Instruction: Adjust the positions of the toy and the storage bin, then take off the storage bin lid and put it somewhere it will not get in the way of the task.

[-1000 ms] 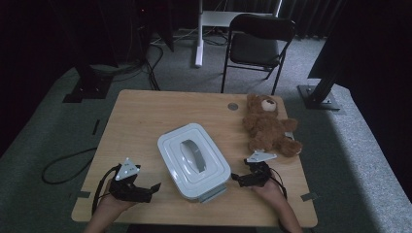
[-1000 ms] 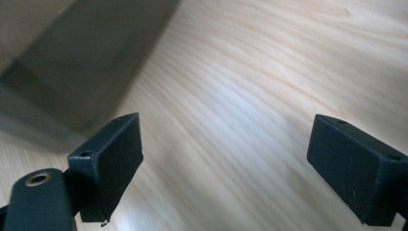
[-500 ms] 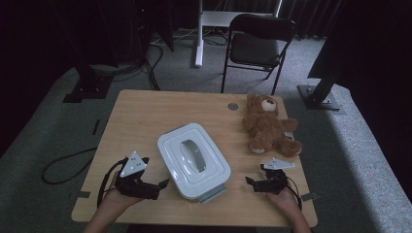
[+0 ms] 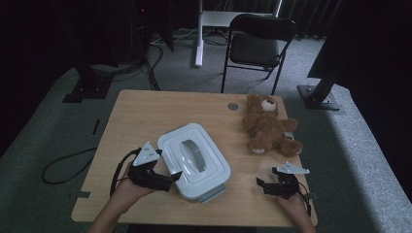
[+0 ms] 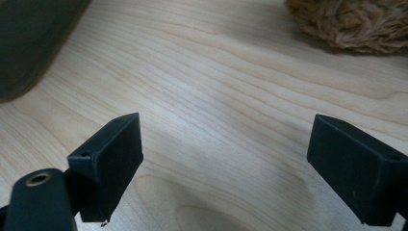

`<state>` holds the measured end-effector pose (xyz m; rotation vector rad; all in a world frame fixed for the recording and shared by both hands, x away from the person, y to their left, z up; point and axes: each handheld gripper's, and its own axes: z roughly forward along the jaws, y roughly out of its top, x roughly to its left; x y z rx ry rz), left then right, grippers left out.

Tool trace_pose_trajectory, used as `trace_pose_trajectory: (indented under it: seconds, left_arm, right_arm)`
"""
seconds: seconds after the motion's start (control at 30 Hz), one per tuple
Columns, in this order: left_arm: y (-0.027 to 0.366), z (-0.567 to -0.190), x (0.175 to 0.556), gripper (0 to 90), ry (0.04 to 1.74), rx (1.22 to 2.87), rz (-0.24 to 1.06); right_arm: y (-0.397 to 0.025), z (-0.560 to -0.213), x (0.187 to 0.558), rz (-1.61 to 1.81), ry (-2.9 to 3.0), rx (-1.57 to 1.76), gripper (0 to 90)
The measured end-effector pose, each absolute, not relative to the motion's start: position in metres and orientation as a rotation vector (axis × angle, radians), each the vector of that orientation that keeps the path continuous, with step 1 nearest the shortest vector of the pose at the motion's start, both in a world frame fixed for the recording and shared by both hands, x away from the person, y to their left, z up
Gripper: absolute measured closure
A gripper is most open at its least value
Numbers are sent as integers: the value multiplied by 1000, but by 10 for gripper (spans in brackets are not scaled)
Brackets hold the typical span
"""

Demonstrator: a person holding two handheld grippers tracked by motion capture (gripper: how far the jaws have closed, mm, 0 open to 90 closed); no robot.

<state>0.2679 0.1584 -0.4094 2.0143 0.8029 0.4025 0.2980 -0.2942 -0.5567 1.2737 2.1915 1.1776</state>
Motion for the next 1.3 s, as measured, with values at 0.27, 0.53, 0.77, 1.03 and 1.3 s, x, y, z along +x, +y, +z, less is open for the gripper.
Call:
trace_pose_trajectory:
  seconds: [0.27, 0.53, 0.77, 1.03, 1.3]
  left_arm:
    - [137, -410, 278, 11, 796, 2014, 381]
    - [117, -412, 285, 11, 800, 2038, 358]
    - [107, -417, 292, 56, 829, 2055, 338]
    - [98, -421, 297, 58, 839, 2089, 315]
    - [92, -422, 298, 128, 824, 2077, 302]
  right_arm:
    - [-294, -558, 298, 1177, 2204, 1263, 129]
    - [-295, -558, 299, 1181, 2216, 1283, 129]
    - [-293, -559, 300, 1166, 2232, 1272, 131]
    - [-293, -559, 300, 1168, 2229, 1275, 131]
    - [-293, -560, 300, 1162, 2234, 1276, 131]
